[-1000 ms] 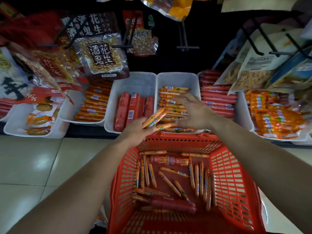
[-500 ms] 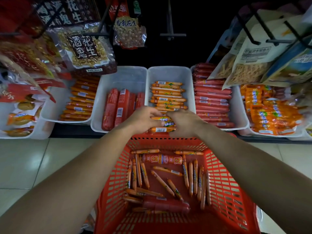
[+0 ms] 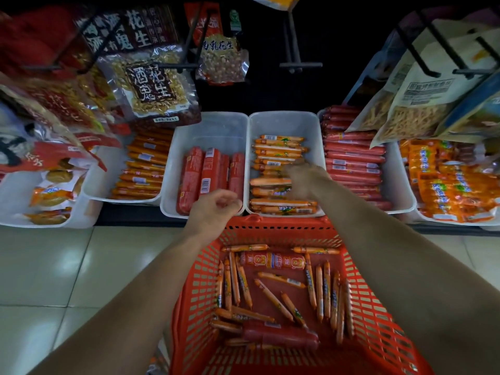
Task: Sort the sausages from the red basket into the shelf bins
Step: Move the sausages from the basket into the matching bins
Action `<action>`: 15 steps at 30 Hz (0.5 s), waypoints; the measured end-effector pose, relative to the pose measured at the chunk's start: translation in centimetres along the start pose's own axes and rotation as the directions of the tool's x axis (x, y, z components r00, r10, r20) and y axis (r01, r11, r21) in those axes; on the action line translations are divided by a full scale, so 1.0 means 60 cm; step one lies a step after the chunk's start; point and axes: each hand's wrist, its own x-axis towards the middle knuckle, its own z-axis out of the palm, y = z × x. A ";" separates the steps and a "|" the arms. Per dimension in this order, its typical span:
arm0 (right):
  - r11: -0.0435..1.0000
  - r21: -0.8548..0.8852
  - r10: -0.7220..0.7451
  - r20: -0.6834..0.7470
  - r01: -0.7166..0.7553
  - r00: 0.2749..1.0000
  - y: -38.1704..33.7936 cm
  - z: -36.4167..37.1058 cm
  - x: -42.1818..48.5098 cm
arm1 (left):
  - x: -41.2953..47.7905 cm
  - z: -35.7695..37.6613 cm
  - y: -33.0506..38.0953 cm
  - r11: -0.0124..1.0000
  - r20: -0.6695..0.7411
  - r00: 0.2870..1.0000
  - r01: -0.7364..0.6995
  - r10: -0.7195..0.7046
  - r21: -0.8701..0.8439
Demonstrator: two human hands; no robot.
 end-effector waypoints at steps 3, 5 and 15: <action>0.989 0.148 0.032 -0.102 -0.017 0.994 0.014 0.004 -0.029 | -0.017 0.005 0.003 0.999 -0.002 0.999 -0.034 0.034 0.009; 0.972 0.237 0.035 -0.194 0.012 0.980 0.026 0.005 -0.069 | -0.033 0.009 0.006 0.999 -0.020 0.999 -0.040 0.040 -0.007; 0.929 0.368 0.083 -0.310 0.039 0.947 0.013 0.135 -0.283 | -0.169 0.094 -0.064 0.960 0.145 0.975 0.129 -0.168 0.248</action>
